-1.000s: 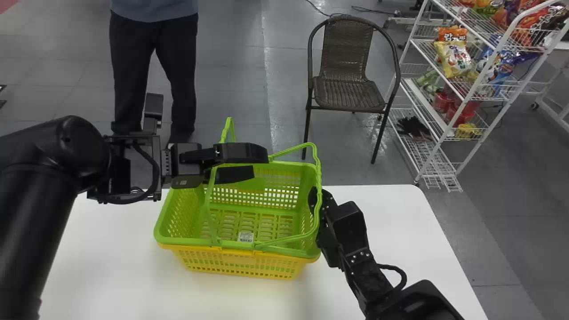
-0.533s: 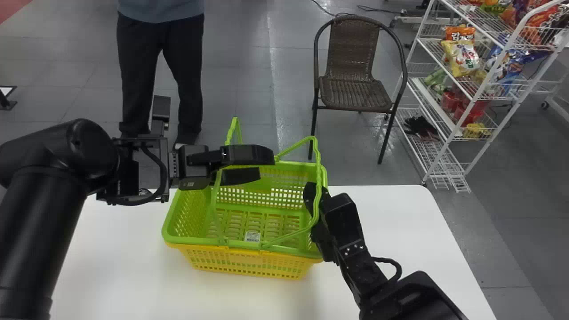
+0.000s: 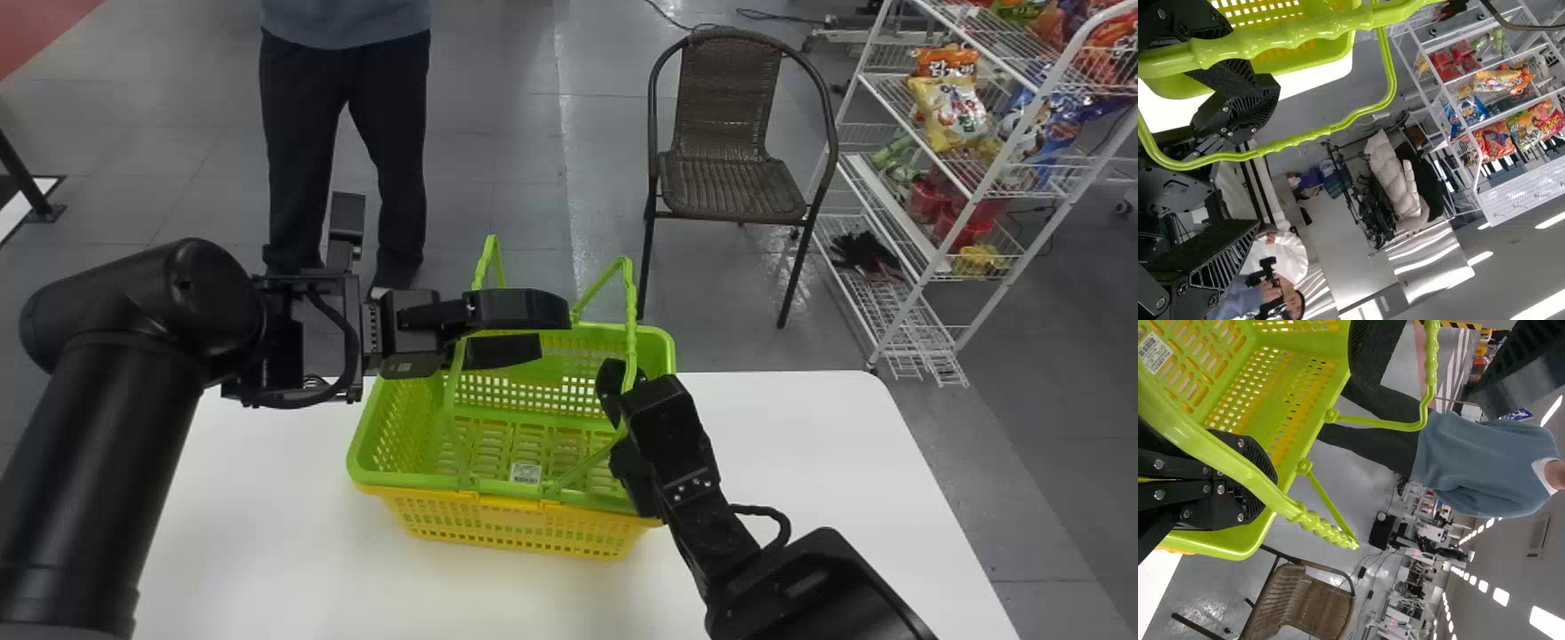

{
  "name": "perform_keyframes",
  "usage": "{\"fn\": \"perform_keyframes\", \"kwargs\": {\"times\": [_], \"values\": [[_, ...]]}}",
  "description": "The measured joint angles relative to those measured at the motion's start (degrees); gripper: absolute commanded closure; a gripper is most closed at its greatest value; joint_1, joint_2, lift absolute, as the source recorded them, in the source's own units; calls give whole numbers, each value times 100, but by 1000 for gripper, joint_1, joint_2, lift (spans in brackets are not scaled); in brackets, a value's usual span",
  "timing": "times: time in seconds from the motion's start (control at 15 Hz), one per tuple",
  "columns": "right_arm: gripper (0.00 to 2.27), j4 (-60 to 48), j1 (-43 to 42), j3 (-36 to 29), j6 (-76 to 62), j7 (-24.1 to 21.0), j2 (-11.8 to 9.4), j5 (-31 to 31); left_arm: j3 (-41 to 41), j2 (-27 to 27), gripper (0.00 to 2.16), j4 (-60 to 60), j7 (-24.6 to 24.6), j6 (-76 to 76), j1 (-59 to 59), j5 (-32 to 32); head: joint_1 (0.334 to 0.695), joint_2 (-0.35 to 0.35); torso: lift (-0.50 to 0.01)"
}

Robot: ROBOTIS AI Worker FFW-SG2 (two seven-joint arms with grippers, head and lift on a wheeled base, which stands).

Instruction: Grasp handle with right gripper to insert into left gripper then lift and swing left to center

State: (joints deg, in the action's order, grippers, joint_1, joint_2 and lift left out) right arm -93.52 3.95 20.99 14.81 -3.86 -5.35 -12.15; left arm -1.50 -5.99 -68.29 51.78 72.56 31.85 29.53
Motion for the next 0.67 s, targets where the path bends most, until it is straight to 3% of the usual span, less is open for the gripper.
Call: {"fn": "perform_keyframes", "kwargs": {"times": [0.67], "values": [[2216,247,-232,233,114,-32,188,-109,-113,129,137,23,25,0,-11,39,695,-44,0]]}}
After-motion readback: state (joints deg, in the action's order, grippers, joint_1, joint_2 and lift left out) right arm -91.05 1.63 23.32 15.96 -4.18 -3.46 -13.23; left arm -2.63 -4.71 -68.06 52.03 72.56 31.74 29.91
